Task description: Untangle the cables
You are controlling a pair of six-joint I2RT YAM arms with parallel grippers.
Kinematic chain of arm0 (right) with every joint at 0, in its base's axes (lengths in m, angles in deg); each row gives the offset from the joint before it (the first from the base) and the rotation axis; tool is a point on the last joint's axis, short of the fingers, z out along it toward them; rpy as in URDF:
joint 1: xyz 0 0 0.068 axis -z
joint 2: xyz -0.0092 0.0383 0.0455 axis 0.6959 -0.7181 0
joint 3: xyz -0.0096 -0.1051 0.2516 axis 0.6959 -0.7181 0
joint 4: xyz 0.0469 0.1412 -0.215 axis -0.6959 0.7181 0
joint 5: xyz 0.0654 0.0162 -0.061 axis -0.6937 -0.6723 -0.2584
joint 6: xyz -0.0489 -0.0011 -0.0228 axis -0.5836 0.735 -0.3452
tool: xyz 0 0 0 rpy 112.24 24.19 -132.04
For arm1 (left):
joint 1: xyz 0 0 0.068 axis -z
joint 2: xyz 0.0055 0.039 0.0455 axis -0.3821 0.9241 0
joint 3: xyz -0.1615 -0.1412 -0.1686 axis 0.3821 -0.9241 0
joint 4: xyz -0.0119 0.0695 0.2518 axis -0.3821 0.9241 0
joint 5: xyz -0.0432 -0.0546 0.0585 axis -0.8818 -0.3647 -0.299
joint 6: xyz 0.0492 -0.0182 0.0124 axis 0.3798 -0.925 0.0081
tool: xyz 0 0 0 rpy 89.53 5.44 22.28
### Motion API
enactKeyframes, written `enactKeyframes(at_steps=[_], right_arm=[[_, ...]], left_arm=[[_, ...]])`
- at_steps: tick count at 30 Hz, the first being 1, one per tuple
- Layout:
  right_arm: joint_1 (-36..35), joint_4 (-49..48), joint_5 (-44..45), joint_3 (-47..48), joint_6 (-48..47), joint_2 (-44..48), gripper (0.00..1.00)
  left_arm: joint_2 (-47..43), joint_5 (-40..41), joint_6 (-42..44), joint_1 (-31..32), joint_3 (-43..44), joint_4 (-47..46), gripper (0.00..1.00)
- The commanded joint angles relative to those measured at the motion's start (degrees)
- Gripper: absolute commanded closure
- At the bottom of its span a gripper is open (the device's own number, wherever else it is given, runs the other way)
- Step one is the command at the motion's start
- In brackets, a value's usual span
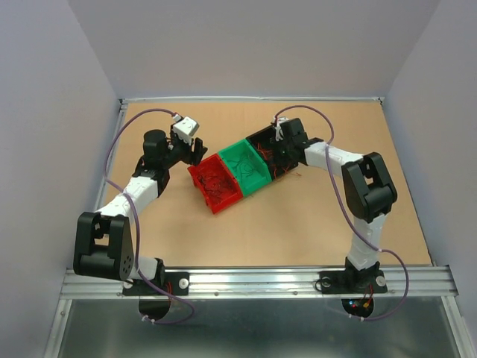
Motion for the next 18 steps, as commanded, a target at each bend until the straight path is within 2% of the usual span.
enactKeyframes(at_steps=[1,5,9,15,18], right_arm=[[0.92,-4.99,5.42,-3.28,1.73,7.63,0.65],[1.00,-5.79,7.27,-3.82,2.09,9.92,0.62],[1.00,-5.88,7.80,-5.22,2.44,13.61,0.45],[0.92,-9.04,7.89,-13.21,3.76,20.29,0.30],[0.13,-9.75,9.99,-17.25,4.63,23.81,0.30]], left_arm=[[0.03,0.08,0.92,0.50,2.69,-1.20,0.30],[0.12,0.08,1.10,0.59,2.78,-0.85,0.30],[-0.06,0.17,1.19,0.67,2.78,-0.85,0.30],[0.03,-0.10,1.19,1.02,2.69,-0.76,0.30],[0.12,-0.36,1.27,1.03,2.86,-0.41,0.30]])
